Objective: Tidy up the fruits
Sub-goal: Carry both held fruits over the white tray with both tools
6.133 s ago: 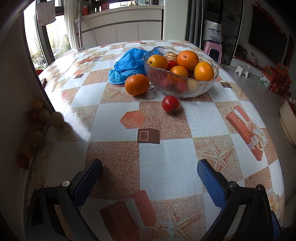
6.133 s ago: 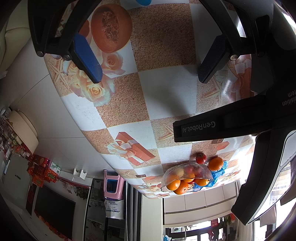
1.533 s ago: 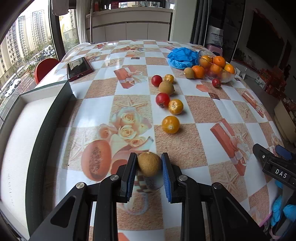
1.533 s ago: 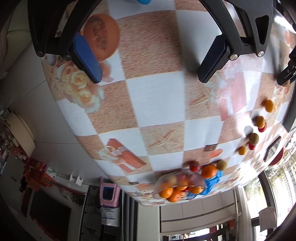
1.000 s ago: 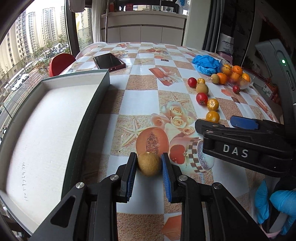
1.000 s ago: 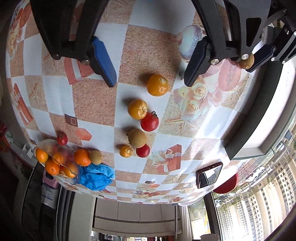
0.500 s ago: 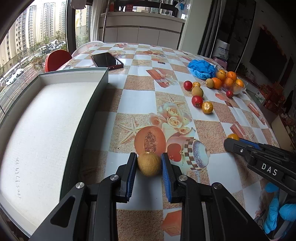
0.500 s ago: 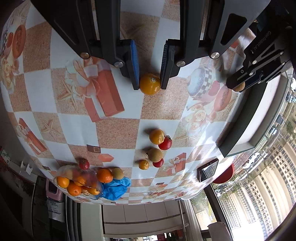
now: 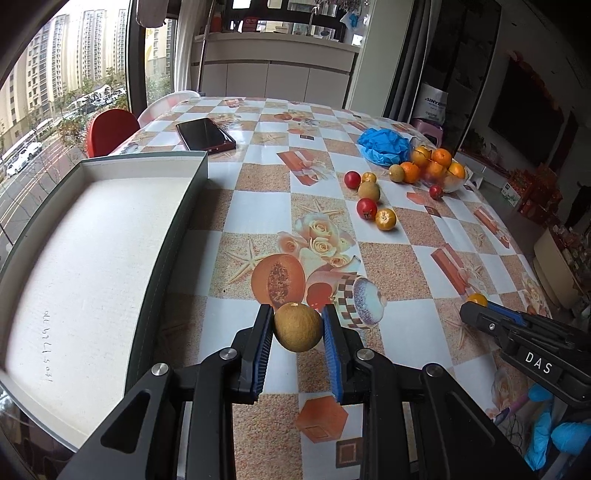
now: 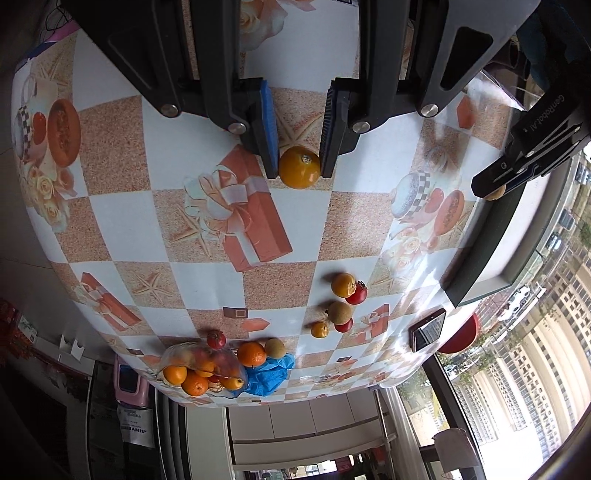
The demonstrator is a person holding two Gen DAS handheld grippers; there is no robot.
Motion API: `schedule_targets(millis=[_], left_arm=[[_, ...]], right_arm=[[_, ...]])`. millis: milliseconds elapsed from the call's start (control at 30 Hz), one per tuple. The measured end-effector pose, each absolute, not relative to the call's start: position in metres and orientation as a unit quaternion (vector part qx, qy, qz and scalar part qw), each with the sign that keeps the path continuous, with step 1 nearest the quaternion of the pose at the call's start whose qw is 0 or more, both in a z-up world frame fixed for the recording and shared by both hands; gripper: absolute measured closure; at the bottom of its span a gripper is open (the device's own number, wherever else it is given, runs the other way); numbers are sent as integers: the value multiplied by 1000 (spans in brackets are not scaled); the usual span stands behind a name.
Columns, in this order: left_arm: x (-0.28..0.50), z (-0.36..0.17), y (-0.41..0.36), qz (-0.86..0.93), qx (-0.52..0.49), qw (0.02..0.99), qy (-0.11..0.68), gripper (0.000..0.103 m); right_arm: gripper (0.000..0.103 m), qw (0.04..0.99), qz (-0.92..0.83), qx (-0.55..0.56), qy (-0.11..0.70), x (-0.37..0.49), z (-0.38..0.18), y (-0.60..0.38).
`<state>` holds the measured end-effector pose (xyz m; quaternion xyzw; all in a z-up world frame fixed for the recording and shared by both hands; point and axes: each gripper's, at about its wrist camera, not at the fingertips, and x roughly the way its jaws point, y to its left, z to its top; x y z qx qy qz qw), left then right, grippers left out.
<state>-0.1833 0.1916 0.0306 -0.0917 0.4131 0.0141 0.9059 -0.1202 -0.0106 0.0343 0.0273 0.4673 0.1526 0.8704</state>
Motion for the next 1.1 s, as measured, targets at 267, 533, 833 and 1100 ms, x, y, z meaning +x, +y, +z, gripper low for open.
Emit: schedule_targets(millis=[267,533,833,1100], left_arm=[[-192,51,217,24,-98,915,390,75],[-198,60,269,72,-92,918,378,75],[-199,46,332,132,-99,904,393,75],[-197,29,361,157,-104,896,403,75]], right_arm=[[79,872,170,8,459,-121,51,18],[79,860,224,-11,459,-115,64,80],[79,836,303,-39,456,-114,72,169],[79,817,349,-62,455,-108,68,230]])
